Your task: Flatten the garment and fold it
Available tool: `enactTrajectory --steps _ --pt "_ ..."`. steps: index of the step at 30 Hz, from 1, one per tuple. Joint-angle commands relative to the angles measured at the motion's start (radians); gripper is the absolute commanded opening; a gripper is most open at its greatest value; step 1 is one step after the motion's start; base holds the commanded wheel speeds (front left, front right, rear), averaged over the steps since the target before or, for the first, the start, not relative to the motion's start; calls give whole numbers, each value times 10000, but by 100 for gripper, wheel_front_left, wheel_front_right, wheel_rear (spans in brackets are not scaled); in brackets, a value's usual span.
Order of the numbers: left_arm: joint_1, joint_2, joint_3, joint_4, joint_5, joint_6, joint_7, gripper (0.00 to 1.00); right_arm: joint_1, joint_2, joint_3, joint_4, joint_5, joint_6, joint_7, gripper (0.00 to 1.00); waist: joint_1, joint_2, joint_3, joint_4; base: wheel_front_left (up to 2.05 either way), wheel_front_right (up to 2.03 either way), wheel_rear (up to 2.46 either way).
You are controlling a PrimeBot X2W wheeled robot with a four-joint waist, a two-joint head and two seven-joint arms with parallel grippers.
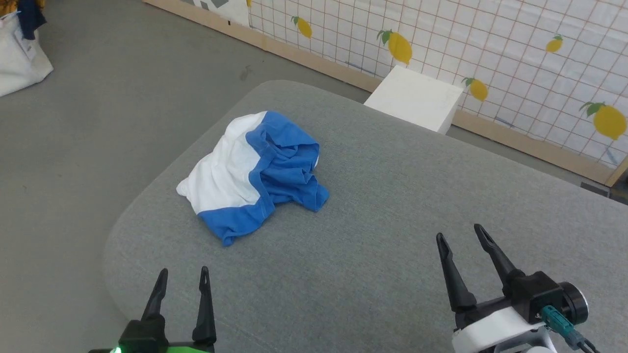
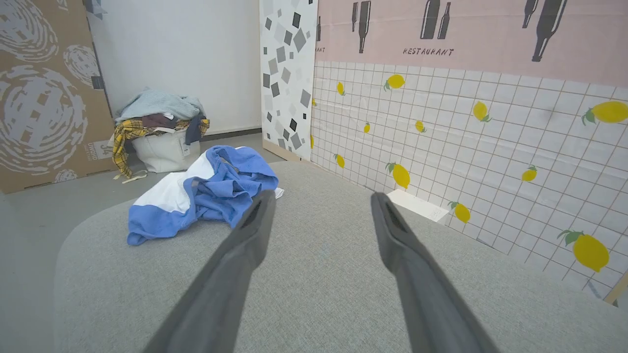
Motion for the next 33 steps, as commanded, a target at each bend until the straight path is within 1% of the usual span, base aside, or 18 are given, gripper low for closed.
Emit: enactTrajectory --steps 1,8,10,12,16,18,21,24,27,29,33 --pt "116 -49 -22 5 4 -45 -91 100 73 11 -9 26 16 -19 -128 100 0 0 52 66 0 0 0" --pt "-173 -49 -221 -21 -31 -20 -91 100 -7 11 -175 -30 -81 -19 -128 100 0 0 222 40 0 0 0" --pt "-456 -49 -253 -106 -204 -85 -91 100 -44 11 -248 -84 -113 -19 -128 100 0 0 306 41 0 0 0" --pt "-906 -34 -254 -166 -429 -253 -72 100 -75 11 -327 -166 -164 -19 -128 100 0 0 425 62 0 0 0" --pt "-2435 424 -450 -514 -378 -728 816 100 -142 11 -476 -407 -341 -19 -128 100 0 0 824 106 0 0 0" --pt "-3338 812 -574 -561 -228 -952 1544 100 -218 11 -499 -552 -478 -19 -102 100 0 0 1121 60 0 0 0" --pt "-4866 1122 -559 -463 -399 -1154 2585 100 -425 11 -533 -956 -746 -19 68 100 0 0 1705 -61 0 0 0" --pt "-6272 1345 -524 -244 -630 -1281 3253 100 -610 -89 -552 -1496 -947 -19 317 100 0 0 2363 -188 0 0 0" --pt "-7446 1632 -552 197 -848 -1388 3840 100 -773 -359 -454 -2071 -984 -19 628 100 0 0 3045 -379 0 0 0" --pt "-8233 1833 -580 758 -1064 -1449 4233 100 -896 -609 -391 -2508 -941 -19 864 100 0 0 3531 -536 0 0 0" --pt "-9220 2227 -554 1797 -1464 -1510 4880 100 -1090 -1037 -365 -3270 -834 -19 1241 100 0 0 4352 -822 0 0 0"
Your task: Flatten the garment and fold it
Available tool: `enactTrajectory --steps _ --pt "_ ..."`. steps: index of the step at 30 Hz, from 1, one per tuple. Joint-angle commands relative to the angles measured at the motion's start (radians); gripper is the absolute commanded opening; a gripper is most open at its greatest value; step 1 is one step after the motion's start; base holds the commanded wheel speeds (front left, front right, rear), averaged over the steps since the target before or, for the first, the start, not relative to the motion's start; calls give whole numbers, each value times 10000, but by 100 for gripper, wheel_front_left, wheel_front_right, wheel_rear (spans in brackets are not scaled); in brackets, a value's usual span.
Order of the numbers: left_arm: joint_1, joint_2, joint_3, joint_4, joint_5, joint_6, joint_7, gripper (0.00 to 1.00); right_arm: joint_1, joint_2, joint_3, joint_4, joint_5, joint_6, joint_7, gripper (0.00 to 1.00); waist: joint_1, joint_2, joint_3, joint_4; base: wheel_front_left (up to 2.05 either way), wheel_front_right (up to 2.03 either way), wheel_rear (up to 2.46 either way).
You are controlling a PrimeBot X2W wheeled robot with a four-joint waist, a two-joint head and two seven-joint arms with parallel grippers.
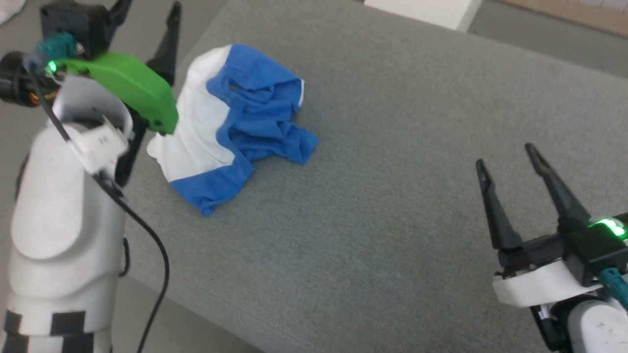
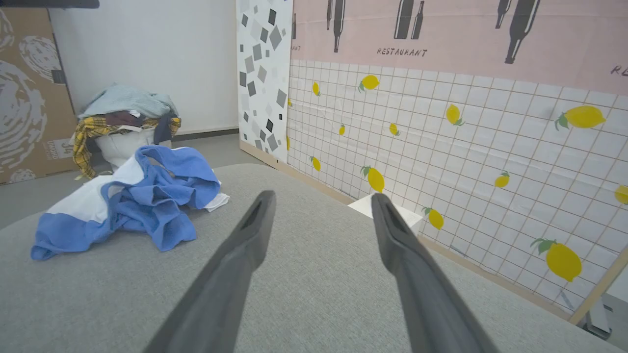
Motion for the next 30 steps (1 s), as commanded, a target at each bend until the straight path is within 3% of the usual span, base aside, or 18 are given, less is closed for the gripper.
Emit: enactTrajectory --steps 1,12,26,27,28,30 --pt "-292 110 29 272 -145 -31 131 100 -190 -130 -30 -213 74 -19 93 100 -1 0 1297 -576 0 0 0" --pt "-780 1068 -583 1921 -697 -83 1752 100 -518 -836 -410 -1312 430 -19 602 100 -1 0 2807 -1164 0 0 0" --pt "243 1360 -911 3093 -939 2 3187 100 -616 -1147 -601 -1657 725 -19 734 100 -1 0 3454 -1620 0 0 0" --pt "277 1396 -904 3078 -946 13 3130 24 -625 -1151 -622 -1635 741 -19 733 100 -1 0 3420 -1627 0 0 0" --pt "283 1432 -881 3055 -927 39 3004 0 -633 -1151 -639 -1614 753 -19 733 100 -1 0 3385 -1629 0 0 0" --pt "257 1497 -839 3010 -923 44 2730 0 -653 -1138 -664 -1559 768 -19 716 100 -1 0 3274 -1617 0 0 0"
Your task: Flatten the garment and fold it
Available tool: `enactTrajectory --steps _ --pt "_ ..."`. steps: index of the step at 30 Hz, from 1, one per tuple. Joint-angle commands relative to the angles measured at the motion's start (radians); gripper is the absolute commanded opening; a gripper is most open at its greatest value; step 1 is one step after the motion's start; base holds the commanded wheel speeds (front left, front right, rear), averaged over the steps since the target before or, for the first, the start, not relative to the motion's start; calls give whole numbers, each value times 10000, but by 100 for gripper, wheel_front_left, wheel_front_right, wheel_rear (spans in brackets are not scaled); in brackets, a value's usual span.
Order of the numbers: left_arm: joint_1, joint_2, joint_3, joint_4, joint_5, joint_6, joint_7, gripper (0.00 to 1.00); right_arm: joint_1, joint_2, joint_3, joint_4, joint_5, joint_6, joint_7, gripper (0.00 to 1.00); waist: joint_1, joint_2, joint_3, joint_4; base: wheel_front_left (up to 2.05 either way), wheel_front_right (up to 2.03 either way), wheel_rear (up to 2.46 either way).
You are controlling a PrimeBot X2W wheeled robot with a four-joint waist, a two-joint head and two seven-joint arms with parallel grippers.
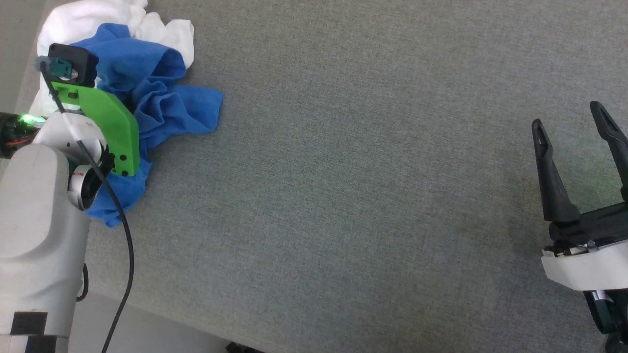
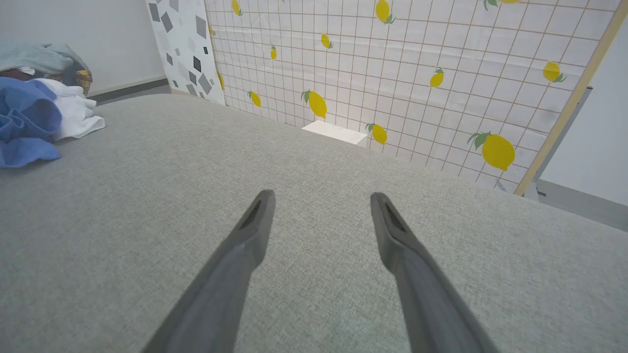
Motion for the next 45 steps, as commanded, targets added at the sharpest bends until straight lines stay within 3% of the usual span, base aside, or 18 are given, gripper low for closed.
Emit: enactTrajectory --steps 1,7,13,24,27,37,45 --pt "251 16 -8 115 -92 68 -197 0 -203 33 -6 30 71 -19 -56 100 -1 -1 -175 20 0 0 0" --pt "-379 4 1028 -108 -734 476 -1715 0 -168 491 117 570 102 -19 -408 100 -1 -1 -1335 -65 0 0 0" --pt "-1075 257 1457 -464 -761 729 -2485 0 -42 1036 -52 1134 59 -19 -771 100 -1 -1 -2450 -290 0 0 0" --pt "-2980 407 1083 -1472 -681 565 -2167 0 530 1937 -613 2115 -6 -19 -1414 100 -1 -1 -4371 -694 0 0 0" --pt "-3620 105 915 -1721 -759 593 -2068 0 604 2056 -711 2293 6 -19 -1545 100 -1 -1 -4744 -821 0 0 0" --pt "-5819 -1690 447 -1931 -1218 1032 -2342 0 667 2146 -1094 2737 338 -19 -1824 100 -1 -1 -5328 -1559 0 0 0" --pt "-6959 -3230 -146 -1439 -1993 763 -2626 0 615 2149 -1340 3055 515 -19 -1967 100 -1 -1 -5482 -2411 0 0 0"
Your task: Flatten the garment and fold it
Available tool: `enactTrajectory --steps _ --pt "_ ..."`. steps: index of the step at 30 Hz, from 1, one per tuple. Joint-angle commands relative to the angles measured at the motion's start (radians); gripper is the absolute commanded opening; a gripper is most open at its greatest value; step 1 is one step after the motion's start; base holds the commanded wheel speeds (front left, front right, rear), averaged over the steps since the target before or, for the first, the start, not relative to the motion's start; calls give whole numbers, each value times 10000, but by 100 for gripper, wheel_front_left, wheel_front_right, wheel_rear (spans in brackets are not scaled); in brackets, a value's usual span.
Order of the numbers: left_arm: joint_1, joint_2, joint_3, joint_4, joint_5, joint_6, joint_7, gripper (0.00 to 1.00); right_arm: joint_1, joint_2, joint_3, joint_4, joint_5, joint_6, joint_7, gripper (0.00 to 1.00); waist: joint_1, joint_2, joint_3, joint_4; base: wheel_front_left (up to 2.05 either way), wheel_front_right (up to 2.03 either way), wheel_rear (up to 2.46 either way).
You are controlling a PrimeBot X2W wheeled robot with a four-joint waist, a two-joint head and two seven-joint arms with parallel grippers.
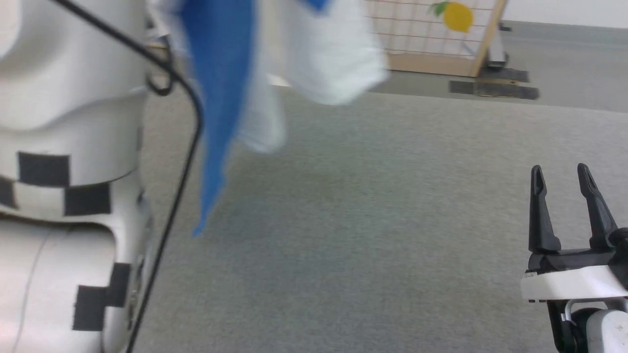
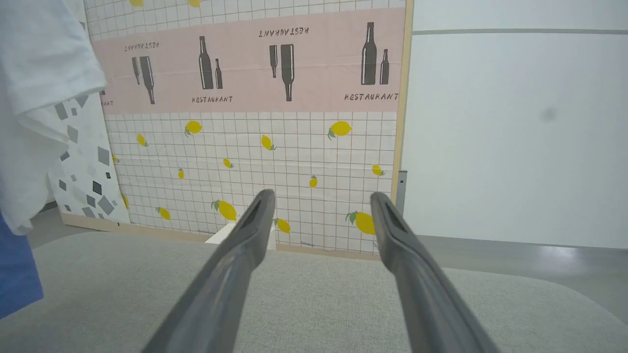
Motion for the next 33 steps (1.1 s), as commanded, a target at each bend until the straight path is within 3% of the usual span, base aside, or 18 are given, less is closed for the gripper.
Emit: enactTrajectory --steps 1,6,10,16,20,27,33 --pt "-297 -176 -102 116 -254 -60 -140 0 -3 11 -83 52 74 -19 -110 100 0 -1 -150 -518 0 0 0" --pt "-384 -484 -727 313 -1023 40 -303 0 -62 11 -319 2 136 -19 -146 100 0 -1 -26 -1077 0 0 0" --pt "365 -518 -1901 -290 -2054 300 -389 0 -110 12 -690 -152 161 -19 -161 100 0 -1 200 -1506 0 0 0" --pt "2424 -522 -3888 -1021 -2786 1133 -695 0 -194 12 -1203 -446 118 -19 -152 100 0 -1 634 -2026 0 0 0" --pt "3993 -498 -4809 -1000 -2596 1372 -1035 0 -212 12 -1208 -597 118 -19 -106 100 0 -1 953 -2348 0 0 0" --pt "6330 4 -6279 521 -1951 1467 -1226 0 -284 12 -830 -579 218 -19 -46 100 0 -1 1352 -2849 0 0 0" --pt "7340 -134 -6949 2567 -1907 1460 -1293 0 -324 12 -660 -437 219 -19 -40 100 0 -1 1375 -3025 0 0 0"
